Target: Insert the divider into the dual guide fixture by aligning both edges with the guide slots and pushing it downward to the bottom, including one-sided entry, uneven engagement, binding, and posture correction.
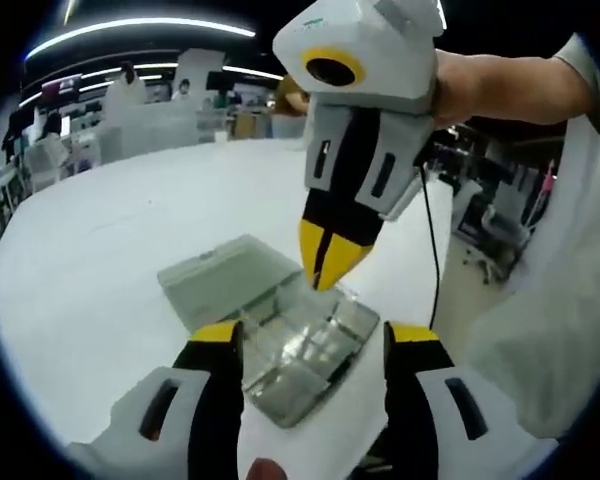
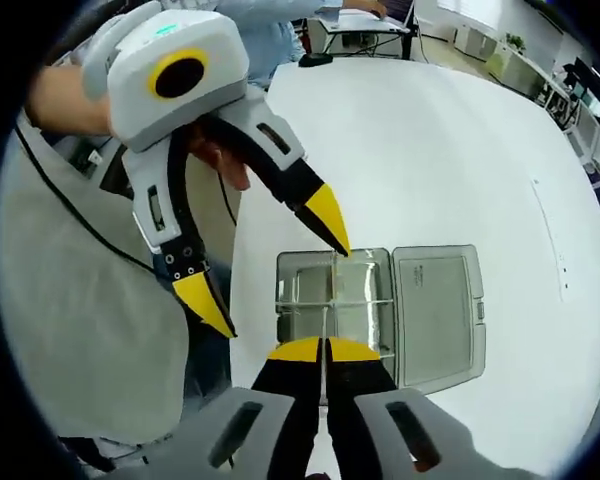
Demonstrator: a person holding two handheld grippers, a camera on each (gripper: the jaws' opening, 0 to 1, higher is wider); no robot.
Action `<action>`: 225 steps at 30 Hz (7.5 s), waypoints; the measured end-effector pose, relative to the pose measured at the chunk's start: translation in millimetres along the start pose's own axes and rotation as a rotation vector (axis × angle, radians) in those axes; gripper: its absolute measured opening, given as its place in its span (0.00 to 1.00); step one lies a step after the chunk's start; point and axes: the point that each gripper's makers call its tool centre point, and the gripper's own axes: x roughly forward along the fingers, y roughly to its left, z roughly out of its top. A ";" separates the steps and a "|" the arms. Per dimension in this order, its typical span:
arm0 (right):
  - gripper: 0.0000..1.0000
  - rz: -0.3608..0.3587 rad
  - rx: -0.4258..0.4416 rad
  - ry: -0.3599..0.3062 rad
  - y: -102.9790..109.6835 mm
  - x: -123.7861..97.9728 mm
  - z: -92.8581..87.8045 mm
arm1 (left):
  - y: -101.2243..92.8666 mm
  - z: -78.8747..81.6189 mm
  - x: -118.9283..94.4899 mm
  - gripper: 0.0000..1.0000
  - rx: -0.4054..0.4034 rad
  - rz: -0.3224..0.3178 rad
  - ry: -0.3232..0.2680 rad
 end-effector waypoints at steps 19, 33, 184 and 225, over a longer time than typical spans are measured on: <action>0.00 -0.003 -0.008 0.013 -2.4 6.9 -1.0 | 5.9 -6.4 4.3 0.83 -0.015 0.029 0.005; 0.00 -0.006 -0.022 0.018 -3.1 11.4 1.5 | 8.2 -11.7 6.3 0.89 -0.030 0.023 0.012; 0.00 -0.043 -0.046 0.037 -8.3 66.4 -17.4 | 16.7 -26.0 -2.2 0.82 -0.039 0.046 0.055; 0.00 -0.051 -0.071 0.045 -9.0 79.9 -22.6 | 19.3 -30.8 -4.3 0.81 -0.035 0.047 0.068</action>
